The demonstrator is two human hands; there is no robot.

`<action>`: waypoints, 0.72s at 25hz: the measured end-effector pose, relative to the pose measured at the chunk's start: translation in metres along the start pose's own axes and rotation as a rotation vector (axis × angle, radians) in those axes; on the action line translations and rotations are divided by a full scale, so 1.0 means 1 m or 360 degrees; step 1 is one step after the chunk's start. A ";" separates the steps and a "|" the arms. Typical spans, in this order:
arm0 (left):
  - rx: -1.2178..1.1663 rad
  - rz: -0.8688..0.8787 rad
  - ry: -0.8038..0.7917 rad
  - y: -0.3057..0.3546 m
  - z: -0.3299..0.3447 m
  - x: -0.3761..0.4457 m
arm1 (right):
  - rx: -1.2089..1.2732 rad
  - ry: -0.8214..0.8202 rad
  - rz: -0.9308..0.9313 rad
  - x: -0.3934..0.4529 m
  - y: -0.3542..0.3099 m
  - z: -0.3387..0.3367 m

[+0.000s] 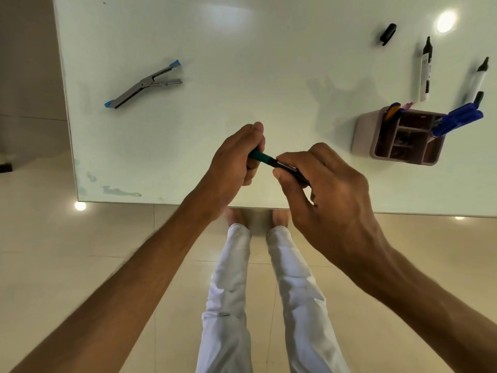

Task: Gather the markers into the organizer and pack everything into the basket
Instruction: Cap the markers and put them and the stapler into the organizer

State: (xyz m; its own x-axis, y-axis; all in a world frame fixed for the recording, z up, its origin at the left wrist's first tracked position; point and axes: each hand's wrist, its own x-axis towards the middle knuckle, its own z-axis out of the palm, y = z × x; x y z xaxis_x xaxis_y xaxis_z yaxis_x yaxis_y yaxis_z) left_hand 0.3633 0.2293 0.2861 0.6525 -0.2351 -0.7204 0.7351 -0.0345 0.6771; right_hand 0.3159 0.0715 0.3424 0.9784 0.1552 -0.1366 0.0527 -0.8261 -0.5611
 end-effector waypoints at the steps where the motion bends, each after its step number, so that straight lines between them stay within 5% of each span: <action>1: -0.0008 -0.0015 0.0046 -0.001 0.002 -0.002 | 0.0010 0.0022 0.0008 0.000 -0.002 0.002; 8: -0.0040 -0.0050 0.0077 0.004 0.015 0.006 | 0.0040 0.0085 0.0179 0.001 -0.002 0.009; 18: 0.0395 -0.0154 0.0063 -0.002 0.023 0.043 | -0.0165 -0.0048 0.0399 0.021 0.057 -0.008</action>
State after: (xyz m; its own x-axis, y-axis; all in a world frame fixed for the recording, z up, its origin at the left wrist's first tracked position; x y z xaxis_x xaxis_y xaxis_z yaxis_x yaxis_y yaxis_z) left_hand 0.3855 0.1970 0.2568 0.5915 -0.1810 -0.7857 0.7301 -0.2933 0.6172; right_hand 0.3413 0.0236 0.3141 0.9571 -0.0461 -0.2859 -0.1686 -0.8915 -0.4205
